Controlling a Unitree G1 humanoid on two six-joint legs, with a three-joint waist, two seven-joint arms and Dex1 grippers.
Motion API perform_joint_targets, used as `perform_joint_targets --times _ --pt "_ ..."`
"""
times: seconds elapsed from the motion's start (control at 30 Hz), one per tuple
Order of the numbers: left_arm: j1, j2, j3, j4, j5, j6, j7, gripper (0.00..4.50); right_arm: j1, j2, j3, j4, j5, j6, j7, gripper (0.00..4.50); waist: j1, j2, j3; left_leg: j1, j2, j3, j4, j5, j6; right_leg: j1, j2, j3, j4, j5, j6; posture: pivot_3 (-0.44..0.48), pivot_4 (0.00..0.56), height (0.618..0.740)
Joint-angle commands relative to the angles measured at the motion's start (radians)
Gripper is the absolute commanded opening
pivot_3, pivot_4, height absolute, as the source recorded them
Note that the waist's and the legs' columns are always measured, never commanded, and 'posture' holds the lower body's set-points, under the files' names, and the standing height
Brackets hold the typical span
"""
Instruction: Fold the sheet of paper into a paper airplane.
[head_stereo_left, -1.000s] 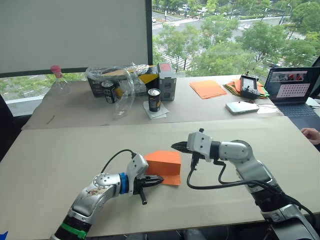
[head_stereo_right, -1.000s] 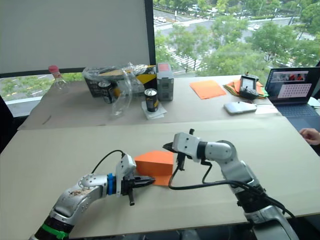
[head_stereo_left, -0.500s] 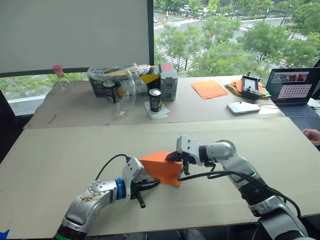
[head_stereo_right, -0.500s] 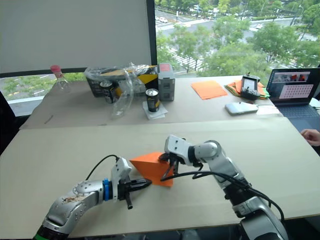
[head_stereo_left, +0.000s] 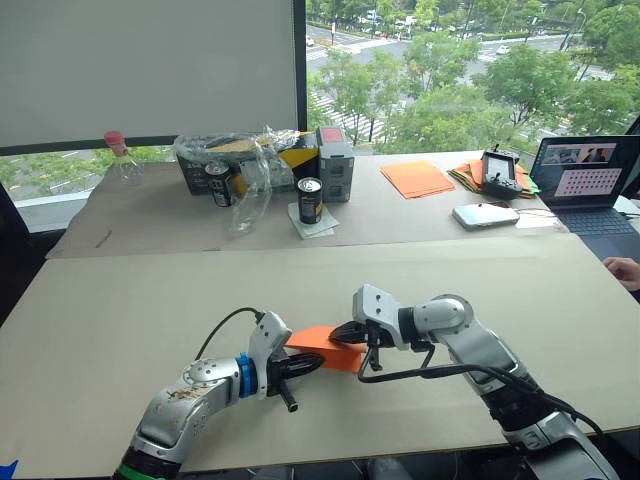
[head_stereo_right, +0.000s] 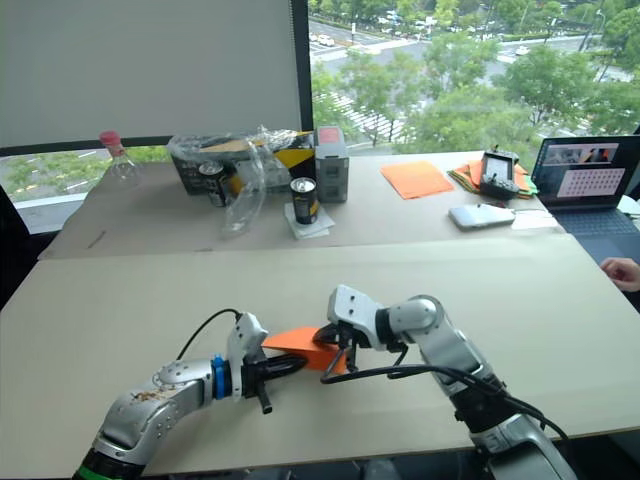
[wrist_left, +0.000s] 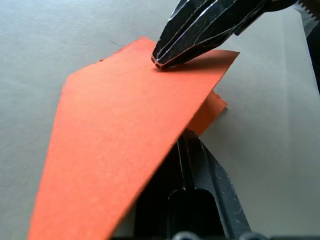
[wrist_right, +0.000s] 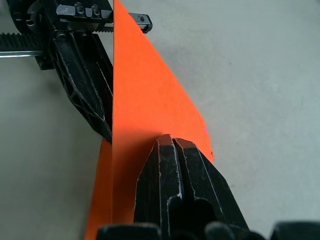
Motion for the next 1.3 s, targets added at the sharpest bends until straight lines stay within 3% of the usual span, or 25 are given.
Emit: perform_joint_targets --times 0.03,0.33,0.5,0.57,0.7,0.93,1.1,1.3 --pt "0.020 0.067 0.055 -0.085 -0.061 0.100 -0.007 0.00 0.020 0.004 0.003 -0.057 0.026 0.022 -0.001 0.02 -0.004 0.000 0.000 0.000 0.000 0.000 0.000 0.000 0.000 0.000 0.000 0.000 0.000 0.000 0.000 0.000 0.150 0.695" --pt "0.087 0.265 0.213 -0.274 -0.334 0.343 -0.093 0.00 0.053 0.018 0.022 -0.058 0.011 0.012 -0.019 0.02 -0.001 0.000 0.000 -0.001 0.001 0.000 0.000 0.000 0.000 -0.001 0.001 0.000 0.000 0.000 0.000 0.000 0.150 0.695" --pt "-0.010 0.263 0.357 -0.235 -0.539 0.369 -0.123 0.00 0.068 0.005 0.058 -0.031 -0.038 -0.010 -0.035 0.02 0.002 0.000 0.000 0.000 0.001 0.000 0.000 0.000 0.000 0.000 0.001 -0.001 0.000 0.000 0.000 0.000 0.150 0.695" --pt "-0.071 0.245 0.346 -0.175 -0.513 0.332 -0.110 0.00 0.070 -0.020 0.082 0.000 -0.084 -0.055 -0.035 0.02 0.002 0.000 0.000 0.000 0.001 0.000 0.000 0.000 -0.001 0.000 0.001 -0.001 0.000 0.000 0.000 0.000 0.150 0.695" --pt "-0.144 0.230 0.207 -0.057 -0.337 0.198 -0.128 0.00 0.080 -0.032 0.079 0.014 -0.087 -0.064 -0.034 0.02 0.000 0.000 0.000 0.005 0.000 0.000 -0.001 0.000 -0.001 0.004 0.001 -0.001 -0.001 0.000 0.000 0.000 0.150 0.695" --pt "-0.140 0.189 -0.064 0.105 -0.044 -0.106 -0.226 0.00 0.135 -0.081 0.055 -0.082 -0.064 -0.006 -0.035 0.02 0.009 0.000 -0.001 0.004 -0.001 0.000 -0.001 0.000 0.000 0.005 -0.001 0.000 -0.002 0.000 0.000 0.000 0.150 0.695" --pt "-0.129 0.166 -0.109 0.173 0.034 -0.183 -0.241 0.00 0.179 -0.116 0.017 -0.170 -0.041 0.063 -0.051 0.02 0.012 -0.001 -0.001 0.003 0.000 0.000 -0.001 0.000 0.000 0.004 0.000 -0.001 -0.002 0.000 0.000 0.000 0.150 0.695" --pt "-0.115 0.165 -0.131 0.233 0.090 -0.225 -0.255 0.00 0.226 -0.149 -0.127 -0.303 0.071 0.214 -0.090 0.02 0.016 -0.001 -0.001 0.004 0.000 0.000 -0.001 0.000 0.001 0.006 -0.001 0.000 -0.002 0.000 0.001 0.000 0.150 0.695"
